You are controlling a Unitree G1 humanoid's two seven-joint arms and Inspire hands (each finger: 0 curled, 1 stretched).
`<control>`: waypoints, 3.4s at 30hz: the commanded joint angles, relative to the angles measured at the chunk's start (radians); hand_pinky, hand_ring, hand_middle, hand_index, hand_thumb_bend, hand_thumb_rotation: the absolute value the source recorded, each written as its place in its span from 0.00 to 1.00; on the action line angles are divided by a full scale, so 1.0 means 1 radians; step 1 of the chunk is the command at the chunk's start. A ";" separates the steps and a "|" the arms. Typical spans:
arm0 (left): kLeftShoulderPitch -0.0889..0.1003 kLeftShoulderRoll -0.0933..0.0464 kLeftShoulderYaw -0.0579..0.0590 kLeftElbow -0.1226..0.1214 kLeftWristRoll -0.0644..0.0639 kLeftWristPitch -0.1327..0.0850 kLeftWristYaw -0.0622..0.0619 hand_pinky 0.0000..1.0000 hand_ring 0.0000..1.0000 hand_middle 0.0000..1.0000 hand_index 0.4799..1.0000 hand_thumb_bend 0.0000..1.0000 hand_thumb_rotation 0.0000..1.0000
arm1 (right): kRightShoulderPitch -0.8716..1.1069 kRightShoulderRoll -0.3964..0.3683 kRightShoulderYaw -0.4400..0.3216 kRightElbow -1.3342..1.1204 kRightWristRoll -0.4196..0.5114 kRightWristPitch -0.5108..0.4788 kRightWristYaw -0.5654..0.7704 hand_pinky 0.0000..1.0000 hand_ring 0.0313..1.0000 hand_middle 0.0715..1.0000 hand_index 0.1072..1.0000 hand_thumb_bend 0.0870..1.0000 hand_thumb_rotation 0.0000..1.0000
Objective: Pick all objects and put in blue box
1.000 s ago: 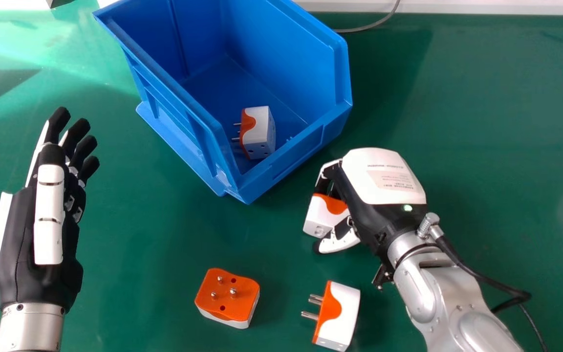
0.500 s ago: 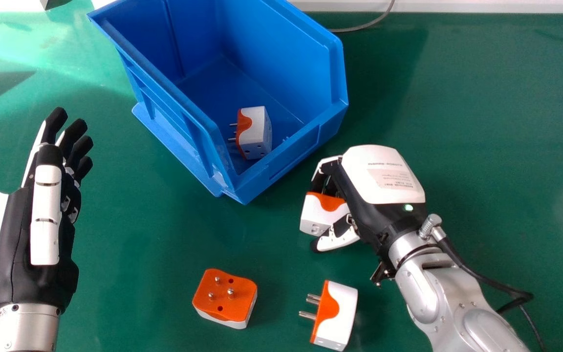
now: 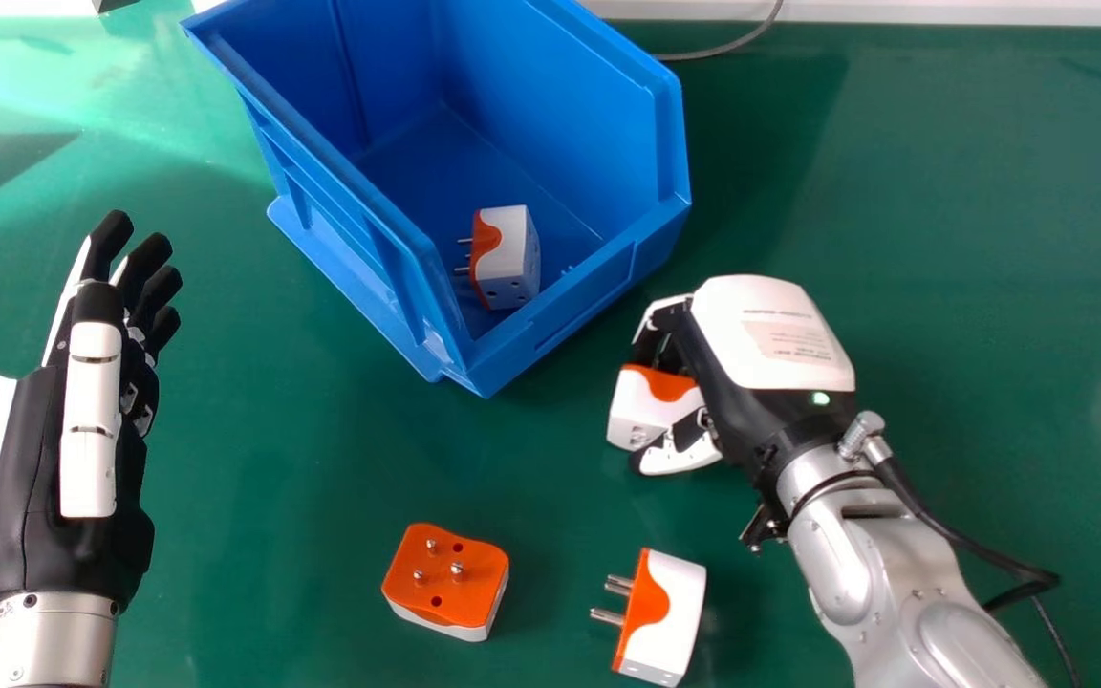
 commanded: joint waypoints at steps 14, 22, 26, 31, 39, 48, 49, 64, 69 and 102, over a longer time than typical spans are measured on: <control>-0.001 0.007 0.001 -0.029 -0.005 -0.004 0.000 0.96 0.94 0.93 0.89 0.51 0.95 | 0.102 -0.043 -0.069 -0.301 0.010 0.015 0.103 0.29 0.37 0.48 0.49 0.45 0.00; -0.003 0.008 -0.001 -0.029 -0.004 -0.003 -0.001 0.95 0.94 0.93 0.90 0.50 0.95 | 0.155 -0.043 -0.081 -0.461 -0.013 0.035 0.160 0.30 0.37 0.48 0.48 0.45 0.00; 0.000 0.008 -0.001 -0.029 -0.006 -0.002 -0.004 0.95 0.94 0.94 0.90 0.50 0.95 | 0.177 -0.048 -0.086 -0.543 -0.037 0.051 0.208 0.29 0.36 0.47 0.49 0.45 0.00; -0.003 0.009 -0.003 -0.025 -0.002 -0.003 -0.006 0.95 0.94 0.94 0.91 0.50 0.95 | 0.198 -0.045 -0.098 -0.648 -0.037 0.063 0.262 0.28 0.36 0.46 0.50 0.45 0.00; -0.007 0.005 -0.009 -0.026 0.000 -0.004 0.000 0.94 0.94 0.95 0.93 0.50 0.95 | 0.187 -0.023 -0.107 -0.779 -0.055 0.060 0.332 0.26 0.34 0.44 0.51 0.45 0.00; -0.020 0.008 -0.012 -0.009 0.000 -0.007 -0.007 0.95 0.94 0.95 0.95 0.50 0.95 | 0.081 0.041 -0.114 -0.760 -0.061 0.064 0.365 0.25 0.33 0.43 0.51 0.45 0.00; -0.021 0.006 -0.012 -0.010 0.000 -0.004 -0.005 0.95 0.94 0.95 0.95 0.50 0.95 | 0.062 0.046 -0.114 -0.746 -0.062 0.059 0.361 0.25 0.33 0.43 0.51 0.45 0.00; -0.018 0.001 -0.016 -0.016 0.005 -0.004 0.010 0.94 0.94 0.95 0.95 0.50 0.94 | -0.192 0.132 -0.085 -0.500 -0.066 0.028 0.310 0.23 0.33 0.42 0.51 0.45 0.00; -0.019 0.005 -0.016 -0.016 0.002 -0.004 0.007 0.94 0.94 0.95 0.95 0.50 0.94 | -0.277 0.166 -0.071 -0.349 -0.062 0.001 0.225 0.23 0.34 0.43 0.51 0.45 0.00; -0.012 0.001 -0.018 -0.034 0.002 0.004 0.004 0.93 0.94 0.95 0.93 0.49 0.94 | -0.836 0.294 0.047 0.785 0.039 -0.171 -0.132 0.26 0.35 0.47 0.50 0.46 0.00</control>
